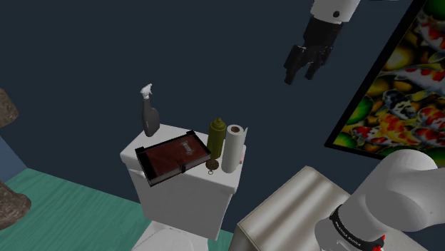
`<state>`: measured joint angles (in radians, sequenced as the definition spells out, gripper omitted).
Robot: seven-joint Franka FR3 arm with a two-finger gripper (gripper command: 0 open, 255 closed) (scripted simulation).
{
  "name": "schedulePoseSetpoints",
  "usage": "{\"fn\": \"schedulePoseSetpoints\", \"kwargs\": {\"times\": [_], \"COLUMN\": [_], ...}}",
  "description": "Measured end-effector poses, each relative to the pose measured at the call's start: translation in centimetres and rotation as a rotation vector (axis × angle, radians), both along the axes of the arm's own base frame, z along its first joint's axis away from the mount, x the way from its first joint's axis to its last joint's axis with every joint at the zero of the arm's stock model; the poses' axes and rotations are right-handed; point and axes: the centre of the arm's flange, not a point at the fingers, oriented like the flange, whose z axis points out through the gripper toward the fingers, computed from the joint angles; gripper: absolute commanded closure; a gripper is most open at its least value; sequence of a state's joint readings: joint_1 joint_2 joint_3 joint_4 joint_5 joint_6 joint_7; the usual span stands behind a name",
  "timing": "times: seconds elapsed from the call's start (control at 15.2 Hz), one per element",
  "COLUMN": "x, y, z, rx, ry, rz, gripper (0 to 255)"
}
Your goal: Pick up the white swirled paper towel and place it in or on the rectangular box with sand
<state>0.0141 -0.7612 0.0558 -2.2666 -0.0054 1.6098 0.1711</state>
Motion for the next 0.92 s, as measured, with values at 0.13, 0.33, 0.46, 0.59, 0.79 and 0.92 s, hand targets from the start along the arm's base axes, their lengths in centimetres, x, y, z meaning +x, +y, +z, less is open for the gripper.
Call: {"fn": "schedulePoseSetpoints", "kwargs": {"times": [0.13,0.33,0.46,0.59,0.79,0.92], "x": [0.3,2.4,3.5,4.7,6.5,7.5], "y": [0.3,2.0,3.3,4.8,6.9,8.4], "z": [-0.5,-2.8,-4.2,-6.2,-9.3,-11.6], "rx": [-0.001,-0.006,-0.01,-0.014,-0.02,-0.024], "ry": [0.002,0.009,0.014,0.019,0.027,0.032], "rz": [0.009,0.057,0.093,0.131,0.187,0.225], "gripper": [0,0,0,0,0,0]}}
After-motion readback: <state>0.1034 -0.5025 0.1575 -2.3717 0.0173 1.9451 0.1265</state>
